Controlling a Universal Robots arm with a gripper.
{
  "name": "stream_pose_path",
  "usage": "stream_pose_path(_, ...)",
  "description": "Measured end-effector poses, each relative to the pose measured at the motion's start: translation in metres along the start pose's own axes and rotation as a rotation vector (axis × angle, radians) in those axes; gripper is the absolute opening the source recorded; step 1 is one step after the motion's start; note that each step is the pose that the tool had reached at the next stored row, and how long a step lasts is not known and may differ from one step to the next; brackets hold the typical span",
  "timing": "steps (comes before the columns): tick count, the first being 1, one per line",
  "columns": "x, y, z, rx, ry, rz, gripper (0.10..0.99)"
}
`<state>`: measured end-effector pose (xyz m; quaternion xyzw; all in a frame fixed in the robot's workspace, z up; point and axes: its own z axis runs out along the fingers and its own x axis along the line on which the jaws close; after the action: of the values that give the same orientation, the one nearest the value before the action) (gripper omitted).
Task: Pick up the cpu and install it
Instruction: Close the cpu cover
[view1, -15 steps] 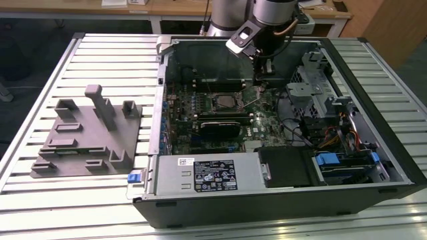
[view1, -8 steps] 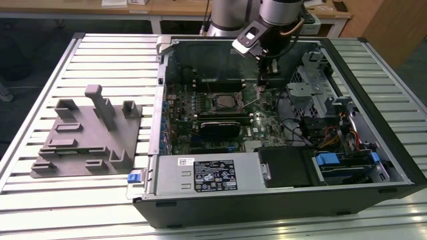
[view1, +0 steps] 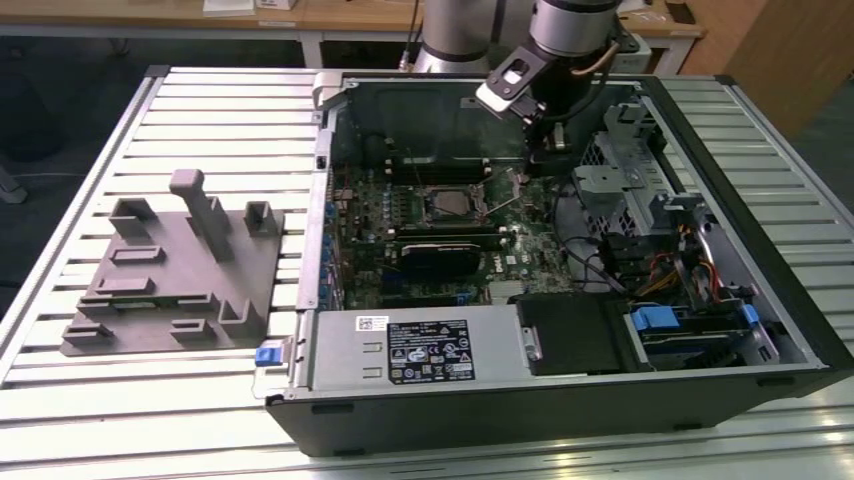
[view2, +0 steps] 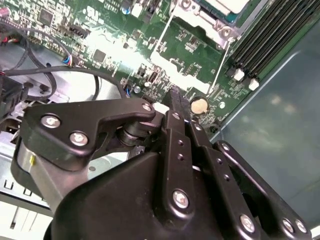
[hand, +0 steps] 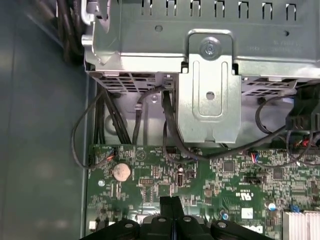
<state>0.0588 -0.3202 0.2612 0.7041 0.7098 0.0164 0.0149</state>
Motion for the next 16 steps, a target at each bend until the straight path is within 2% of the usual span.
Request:
stream_pose_path(4, 0.0, 0.0038, 0.0046, 0.002, 0.0001, 0.0, 0.106)
stream_pose_path(16, 0.0, 0.005, 0.0233, 0.01, 0.0002, 0.0, 0.106)
